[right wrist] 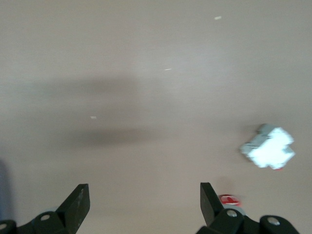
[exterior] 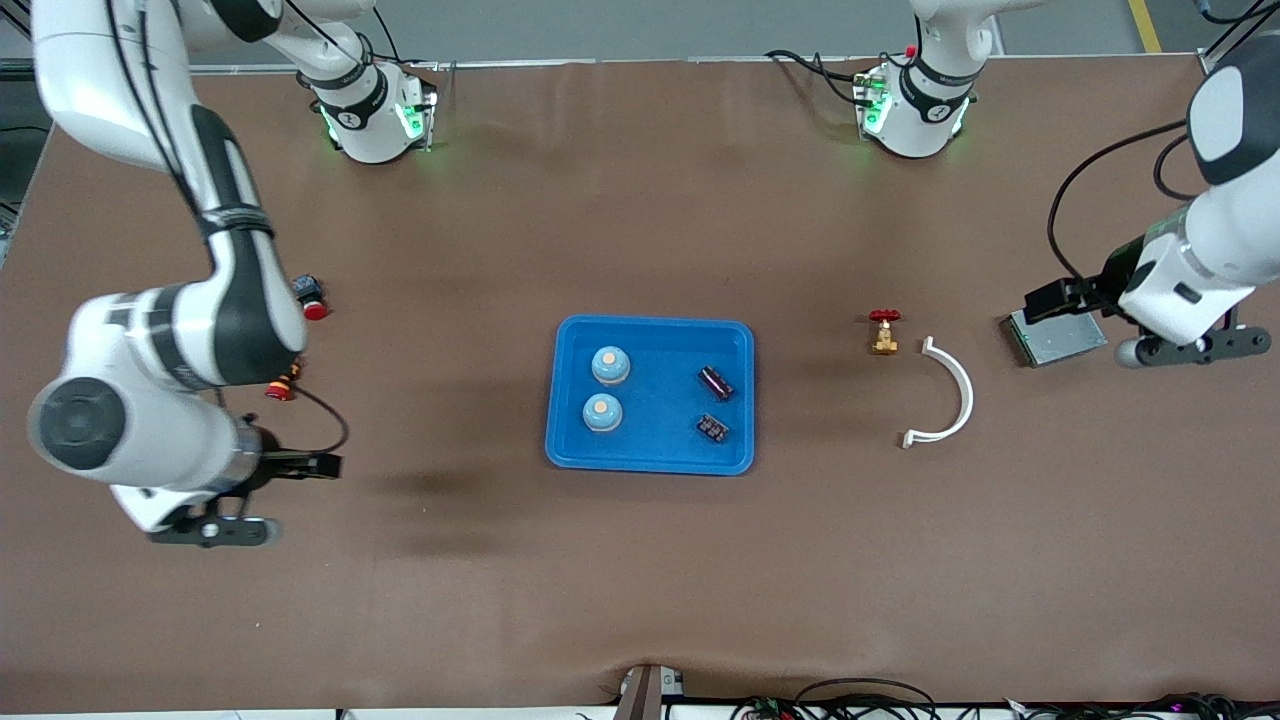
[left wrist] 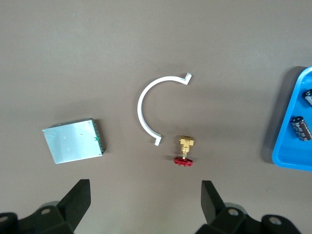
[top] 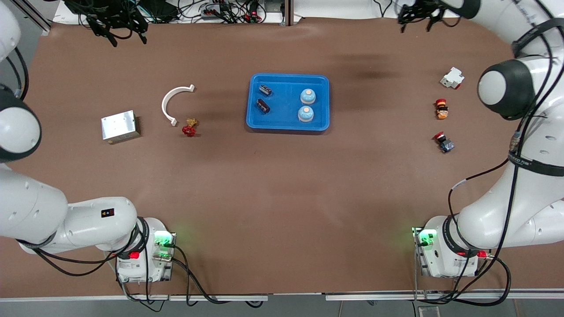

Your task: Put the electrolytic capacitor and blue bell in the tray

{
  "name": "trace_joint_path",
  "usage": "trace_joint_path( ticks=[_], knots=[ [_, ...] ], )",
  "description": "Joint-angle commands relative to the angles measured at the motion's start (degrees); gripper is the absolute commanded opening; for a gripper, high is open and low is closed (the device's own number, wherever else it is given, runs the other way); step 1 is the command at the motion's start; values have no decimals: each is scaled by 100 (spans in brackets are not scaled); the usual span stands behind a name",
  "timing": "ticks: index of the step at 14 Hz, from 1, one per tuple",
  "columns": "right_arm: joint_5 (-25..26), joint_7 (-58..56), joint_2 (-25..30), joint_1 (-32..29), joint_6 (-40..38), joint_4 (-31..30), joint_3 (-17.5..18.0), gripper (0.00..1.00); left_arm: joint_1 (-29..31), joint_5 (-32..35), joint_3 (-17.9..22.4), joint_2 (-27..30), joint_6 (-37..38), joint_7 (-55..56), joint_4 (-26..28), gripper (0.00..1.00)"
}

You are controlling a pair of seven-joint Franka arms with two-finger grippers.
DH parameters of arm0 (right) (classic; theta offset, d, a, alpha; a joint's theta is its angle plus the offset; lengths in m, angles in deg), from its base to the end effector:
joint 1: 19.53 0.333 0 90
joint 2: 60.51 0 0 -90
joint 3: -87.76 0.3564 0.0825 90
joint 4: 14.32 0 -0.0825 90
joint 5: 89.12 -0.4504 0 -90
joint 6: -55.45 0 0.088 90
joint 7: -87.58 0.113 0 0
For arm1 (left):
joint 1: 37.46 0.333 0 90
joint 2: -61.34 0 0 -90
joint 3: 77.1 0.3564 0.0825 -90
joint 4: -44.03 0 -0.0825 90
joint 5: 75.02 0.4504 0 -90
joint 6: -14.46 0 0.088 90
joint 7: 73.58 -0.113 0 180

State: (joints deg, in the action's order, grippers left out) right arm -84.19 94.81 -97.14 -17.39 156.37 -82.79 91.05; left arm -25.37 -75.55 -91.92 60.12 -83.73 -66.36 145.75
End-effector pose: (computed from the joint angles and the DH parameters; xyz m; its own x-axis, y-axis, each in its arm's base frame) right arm 0.8128 0.0571 0.4137 0.9976 -0.0240 -0.0655 -0.0202 -0.9981 0.0575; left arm 0.6250 -0.0295 0.5477 0.9934 0.0794 -0.0833 0.0800 -0.9968 0.0040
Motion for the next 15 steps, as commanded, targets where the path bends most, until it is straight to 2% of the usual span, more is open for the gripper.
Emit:
trace_joint_path(
  ticks=[1, 3, 6, 7, 9, 12, 15],
  knots=[
    [52, -475, 340, -424, -222, -122, 145, 100, 127, -87, -47, 553, -122, -291, 375, 100],
    [60, -468, 620, -469, -537, -122, 136, 100, 100, -105, -56, 640, 1, -370, 244, 100],
    [34, -337, 1130, -486, -1196, -131, 110, 100, -5, -96, -100, 493, 212, -327, -414, 100],
    [-184, -266, 1227, -556, -1302, -157, 101, 100, -14, -79, -126, 457, 212, -335, -521, 100],
    [-764, -274, 1543, -802, -1347, -306, -12, 100, -49, -52, -135, 430, 212, -336, -627, 100],
    [-810, -266, 1852, -750, -1321, -473, -215, 100, -58, -26, -205, 377, 212, -318, -724, 100],
    [-819, -266, 2483, -609, -1006, -1236, -391, 100, -67, -26, -205, 369, 212, -318, -724, 100]
  ],
)
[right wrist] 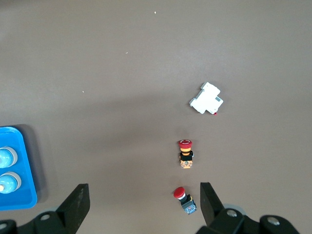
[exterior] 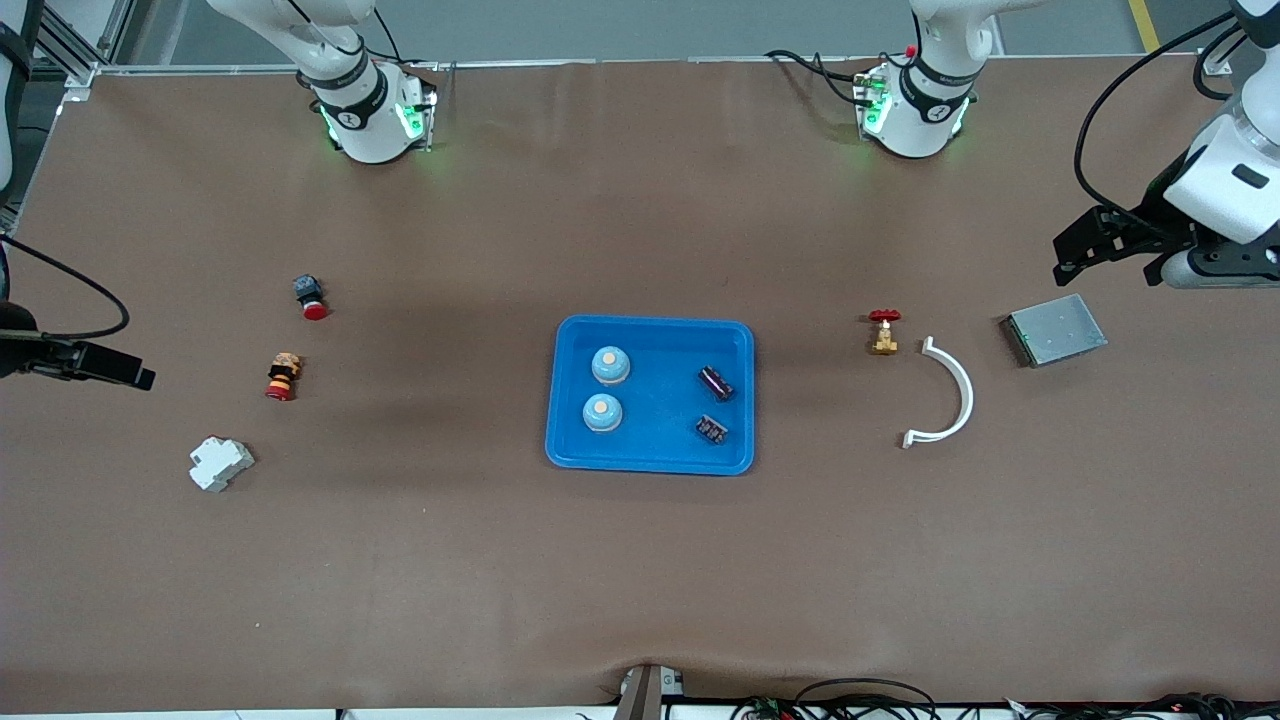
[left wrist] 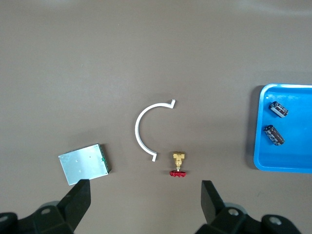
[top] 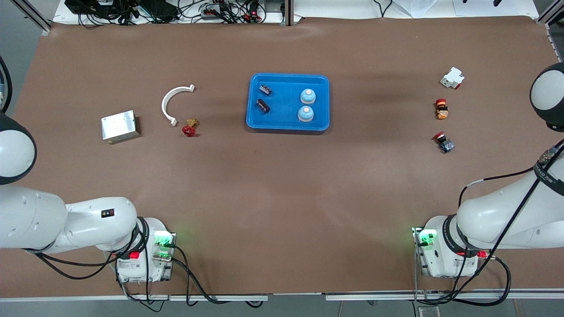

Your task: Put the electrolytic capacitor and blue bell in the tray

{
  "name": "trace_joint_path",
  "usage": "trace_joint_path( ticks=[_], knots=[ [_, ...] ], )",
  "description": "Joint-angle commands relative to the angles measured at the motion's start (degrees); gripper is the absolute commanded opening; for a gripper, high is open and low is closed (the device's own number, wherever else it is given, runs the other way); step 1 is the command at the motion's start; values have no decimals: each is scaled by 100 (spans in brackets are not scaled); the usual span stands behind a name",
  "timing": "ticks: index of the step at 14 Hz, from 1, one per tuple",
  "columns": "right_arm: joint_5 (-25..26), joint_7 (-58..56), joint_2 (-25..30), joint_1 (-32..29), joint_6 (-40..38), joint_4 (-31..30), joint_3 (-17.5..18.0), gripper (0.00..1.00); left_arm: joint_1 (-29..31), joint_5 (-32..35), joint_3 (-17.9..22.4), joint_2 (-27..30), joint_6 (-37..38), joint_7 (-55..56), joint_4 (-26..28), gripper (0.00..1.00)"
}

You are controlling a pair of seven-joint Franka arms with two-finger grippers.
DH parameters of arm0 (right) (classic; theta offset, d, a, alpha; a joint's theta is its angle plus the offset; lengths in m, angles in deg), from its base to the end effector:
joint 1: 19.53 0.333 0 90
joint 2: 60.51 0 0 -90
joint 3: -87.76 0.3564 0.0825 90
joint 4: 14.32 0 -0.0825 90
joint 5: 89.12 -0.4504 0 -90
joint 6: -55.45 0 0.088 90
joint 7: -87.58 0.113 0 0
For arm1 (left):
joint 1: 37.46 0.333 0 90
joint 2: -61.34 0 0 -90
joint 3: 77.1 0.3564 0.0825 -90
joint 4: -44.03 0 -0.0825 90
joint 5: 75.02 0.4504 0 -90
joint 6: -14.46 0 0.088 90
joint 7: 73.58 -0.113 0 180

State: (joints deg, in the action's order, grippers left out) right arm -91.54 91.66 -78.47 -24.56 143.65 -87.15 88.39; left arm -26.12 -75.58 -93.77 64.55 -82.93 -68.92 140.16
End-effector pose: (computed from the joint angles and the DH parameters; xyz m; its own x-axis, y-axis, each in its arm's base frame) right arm 0.7208 -0.0519 0.6061 0.9881 -0.1464 -0.0483 -0.1484 -0.9880 -0.0423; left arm 0.6105 -0.0627 0.6456 0.9971 -0.0110 0.0759 -0.0110 -0.9999 -0.0001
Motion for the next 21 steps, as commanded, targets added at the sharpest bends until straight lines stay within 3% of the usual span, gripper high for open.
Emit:
trace_joint_path(
  ticks=[1, 4, 7, 12, 16, 21],
  knots=[
    [-92, 49, 800, 116, 346, -1047, -124, 100, -1, -23, -29, -74, 132, -53, -165, 100],
    [-83, 49, 1197, 484, 487, -1514, -430, 100, -18, 144, -30, -74, 132, -18, -279, 100],
    [-110, 49, 1391, 520, 583, -1848, -476, 100, -149, 153, -30, -83, 141, 26, -297, 100],
    [-110, 57, 1400, 520, 532, -1867, -441, 100, -1063, 688, 479, -74, 132, 35, -297, 100],
    [-84, 102, 1444, 512, 330, -1841, -397, 100, -1082, 698, 551, -74, 132, 35, -306, 100],
    [382, 22, 1514, 494, 215, -1718, -160, 100, -1082, 681, 559, -83, 132, 35, -306, 100]
  ],
)
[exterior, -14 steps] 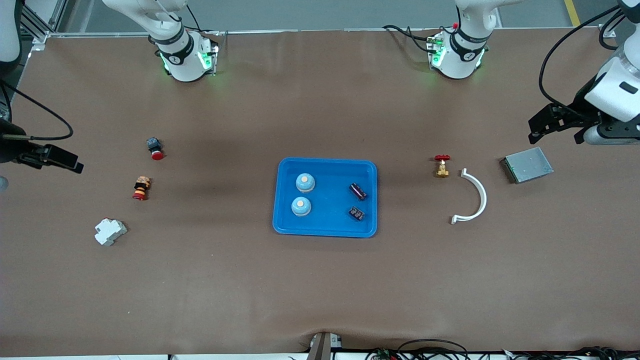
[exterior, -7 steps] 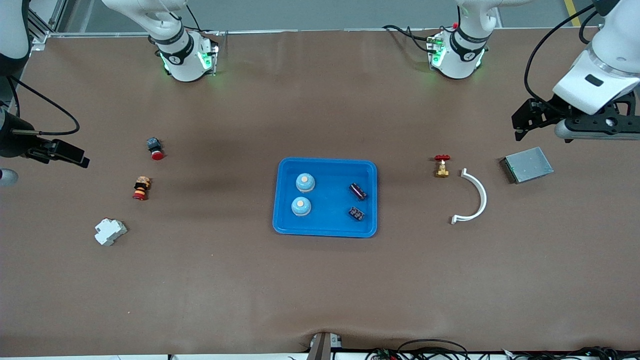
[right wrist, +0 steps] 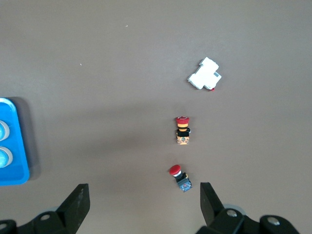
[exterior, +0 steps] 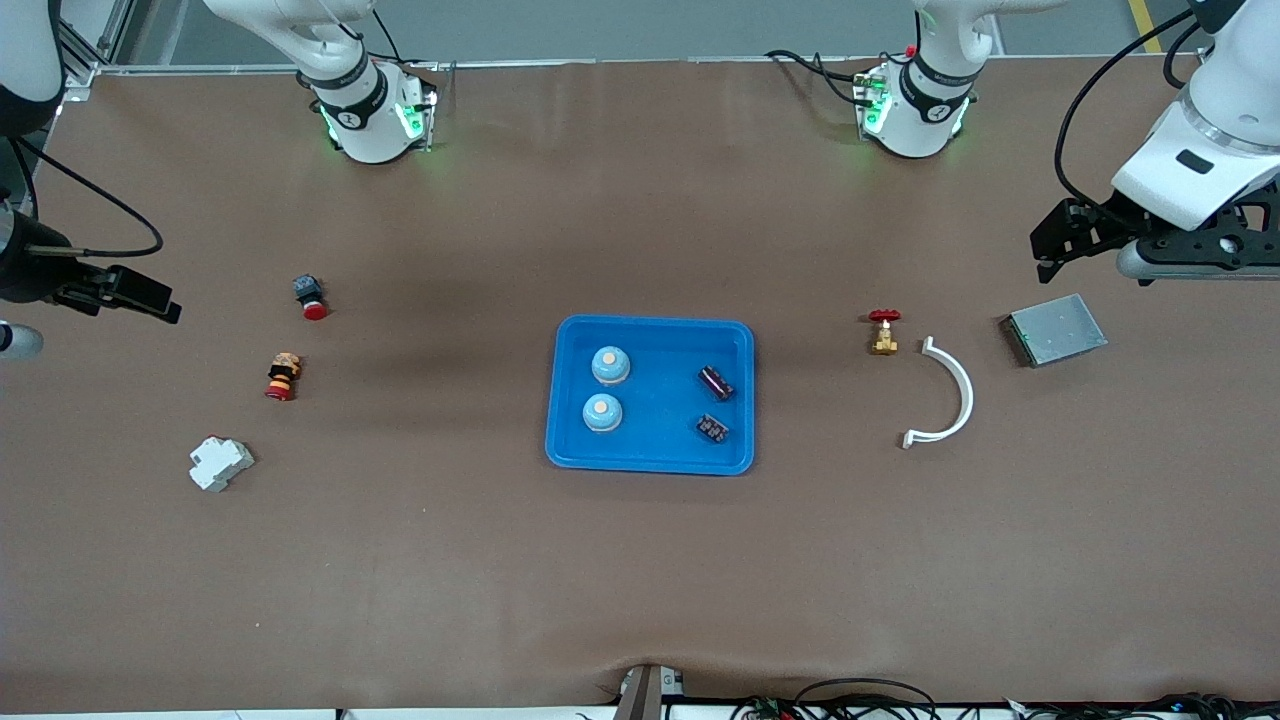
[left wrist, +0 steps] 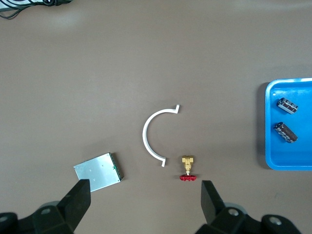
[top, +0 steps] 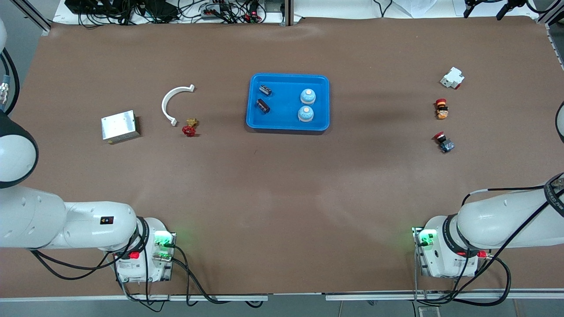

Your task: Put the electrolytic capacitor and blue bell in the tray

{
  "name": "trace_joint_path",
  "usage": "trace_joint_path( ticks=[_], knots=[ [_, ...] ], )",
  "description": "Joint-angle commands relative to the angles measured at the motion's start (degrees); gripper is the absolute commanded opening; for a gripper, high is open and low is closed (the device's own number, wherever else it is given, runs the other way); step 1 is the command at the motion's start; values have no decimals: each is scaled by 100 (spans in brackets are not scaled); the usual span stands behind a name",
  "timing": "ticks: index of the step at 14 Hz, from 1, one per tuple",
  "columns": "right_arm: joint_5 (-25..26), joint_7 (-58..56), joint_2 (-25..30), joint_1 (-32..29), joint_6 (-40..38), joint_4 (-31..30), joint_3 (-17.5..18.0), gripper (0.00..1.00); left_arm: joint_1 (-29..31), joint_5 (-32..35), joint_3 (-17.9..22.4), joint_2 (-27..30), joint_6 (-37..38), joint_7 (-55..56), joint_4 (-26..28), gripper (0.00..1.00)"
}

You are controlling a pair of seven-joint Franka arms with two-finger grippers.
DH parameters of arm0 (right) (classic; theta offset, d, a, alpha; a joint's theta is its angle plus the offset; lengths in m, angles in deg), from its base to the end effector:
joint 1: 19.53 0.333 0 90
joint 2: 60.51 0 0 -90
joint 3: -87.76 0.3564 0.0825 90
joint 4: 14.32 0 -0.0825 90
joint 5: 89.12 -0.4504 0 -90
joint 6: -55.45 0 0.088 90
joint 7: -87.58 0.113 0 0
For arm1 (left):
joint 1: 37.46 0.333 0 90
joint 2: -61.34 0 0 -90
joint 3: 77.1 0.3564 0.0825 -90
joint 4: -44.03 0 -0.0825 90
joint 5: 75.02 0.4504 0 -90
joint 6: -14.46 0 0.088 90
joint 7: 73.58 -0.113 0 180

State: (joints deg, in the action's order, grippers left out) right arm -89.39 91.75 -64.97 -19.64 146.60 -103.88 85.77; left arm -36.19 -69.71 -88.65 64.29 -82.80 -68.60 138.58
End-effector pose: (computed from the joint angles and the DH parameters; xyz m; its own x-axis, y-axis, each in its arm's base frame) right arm 0.6469 -0.0224 0.6154 0.9927 -0.1093 -0.0500 -0.1093 -0.9940 0.0016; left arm 0.6069 -0.1038 0.6592 0.9889 -0.1042 0.1055 -0.0944 -0.9911 -0.0940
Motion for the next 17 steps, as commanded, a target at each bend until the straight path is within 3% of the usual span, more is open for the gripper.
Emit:
trace_joint_path(
  ticks=[1, 7, 10, 17],
  knots=[
    [177, 14, 165, 2, -107, -35, 111, 100, -66, 93, 48, -58, 119, 3, -147, 100],
    [142, 40, 226, -16, -142, -35, 111, 100, -92, 67, 153, -93, 119, -6, -147, 100],
    [80, 84, 244, -24, -116, 35, 111, 100, -233, 40, 399, -93, 119, -67, -200, 100],
    [71, 111, 244, -16, -63, 35, 102, 100, -127, -214, 400, -93, 119, -68, -296, 100]
  ],
)
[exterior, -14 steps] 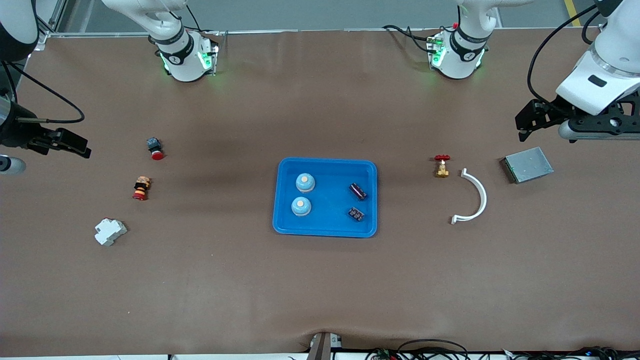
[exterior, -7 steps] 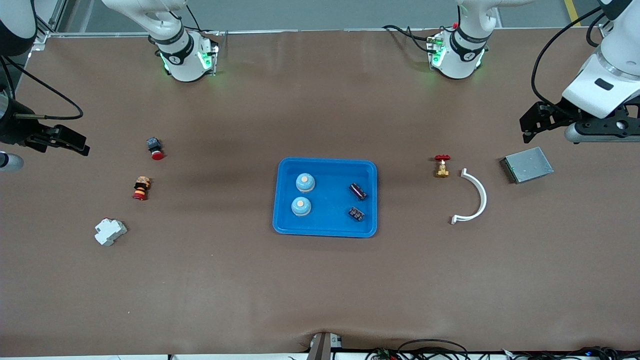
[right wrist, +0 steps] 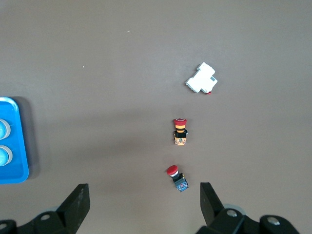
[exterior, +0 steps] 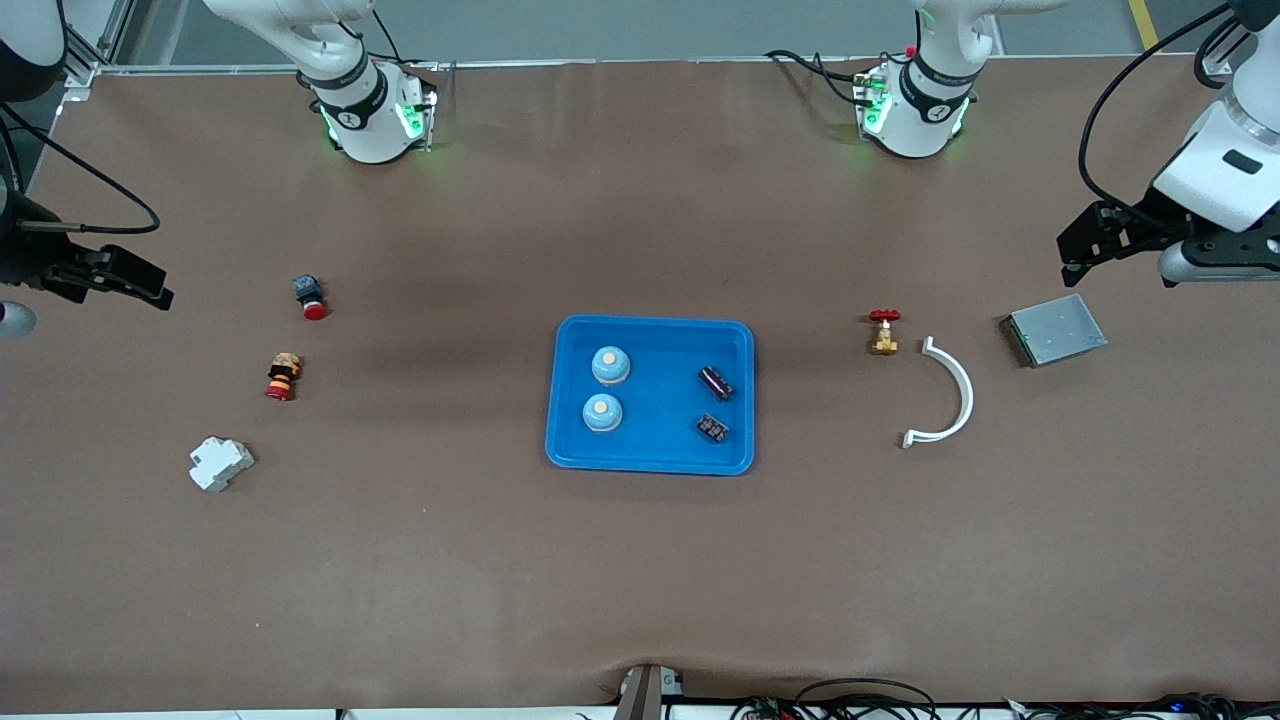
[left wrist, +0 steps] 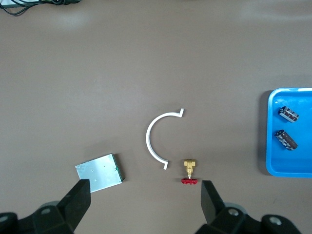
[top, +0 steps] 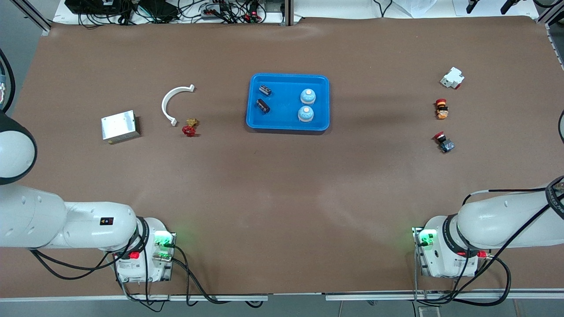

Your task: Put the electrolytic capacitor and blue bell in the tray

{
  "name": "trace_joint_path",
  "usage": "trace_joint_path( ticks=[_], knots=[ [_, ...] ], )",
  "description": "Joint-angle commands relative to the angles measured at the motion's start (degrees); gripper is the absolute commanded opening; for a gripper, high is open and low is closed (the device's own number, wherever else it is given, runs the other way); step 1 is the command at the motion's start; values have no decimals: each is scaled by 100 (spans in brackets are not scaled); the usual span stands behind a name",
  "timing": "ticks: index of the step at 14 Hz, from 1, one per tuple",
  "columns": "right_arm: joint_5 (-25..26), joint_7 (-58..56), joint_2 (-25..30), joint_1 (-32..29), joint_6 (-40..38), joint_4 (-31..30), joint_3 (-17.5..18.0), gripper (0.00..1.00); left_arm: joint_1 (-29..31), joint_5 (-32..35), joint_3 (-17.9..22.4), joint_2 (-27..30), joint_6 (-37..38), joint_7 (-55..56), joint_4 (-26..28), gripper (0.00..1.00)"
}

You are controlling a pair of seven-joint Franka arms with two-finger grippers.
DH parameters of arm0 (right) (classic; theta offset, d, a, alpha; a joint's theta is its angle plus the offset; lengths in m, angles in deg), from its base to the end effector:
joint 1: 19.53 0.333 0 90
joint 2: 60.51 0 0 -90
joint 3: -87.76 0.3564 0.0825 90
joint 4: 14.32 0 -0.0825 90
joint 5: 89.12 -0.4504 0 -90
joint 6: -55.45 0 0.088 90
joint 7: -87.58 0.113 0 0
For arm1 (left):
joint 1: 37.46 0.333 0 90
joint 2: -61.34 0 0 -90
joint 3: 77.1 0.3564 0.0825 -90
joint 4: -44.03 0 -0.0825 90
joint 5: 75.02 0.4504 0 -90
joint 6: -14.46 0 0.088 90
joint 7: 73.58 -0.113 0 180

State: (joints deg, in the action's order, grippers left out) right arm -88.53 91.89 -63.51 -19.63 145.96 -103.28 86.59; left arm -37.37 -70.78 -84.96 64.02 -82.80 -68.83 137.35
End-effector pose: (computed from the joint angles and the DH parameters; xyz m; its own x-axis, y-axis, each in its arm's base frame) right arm 0.6389 -0.0150 0.6365 0.9950 -0.0971 -0.0244 -0.0968 -0.9952 0.0132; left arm 0.6127 -0.0781 0.6683 0.9908 -0.0619 0.1207 -0.0536 -0.9961 -0.0706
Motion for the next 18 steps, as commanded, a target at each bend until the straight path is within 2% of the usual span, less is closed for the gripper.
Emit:
trace_joint_path(
  ticks=[1, 6, 10, 13, 18],
  knots=[
    [-16, 96, 98, -7, 19, -25, 11, 100, -9, -108, 30, -66, 119, -35, -174, 100],
    [-24, 105, 54, -7, 89, -43, -6, 100, 43, -292, 4, -22, 180, 105, -332, 100],
    [-51, 105, 45, -7, 151, -52, -6, 100, 96, -415, 30, 4, 268, 0, -253, 100],
    [-68, 105, 45, -16, 151, -52, -15, 100, 429, -923, 30, 4, 286, -131, -227, 100],
    [-68, 105, 45, -7, 150, -60, -15, 100, 448, -829, -5, 22, 304, -150, -121, 100]
  ],
)
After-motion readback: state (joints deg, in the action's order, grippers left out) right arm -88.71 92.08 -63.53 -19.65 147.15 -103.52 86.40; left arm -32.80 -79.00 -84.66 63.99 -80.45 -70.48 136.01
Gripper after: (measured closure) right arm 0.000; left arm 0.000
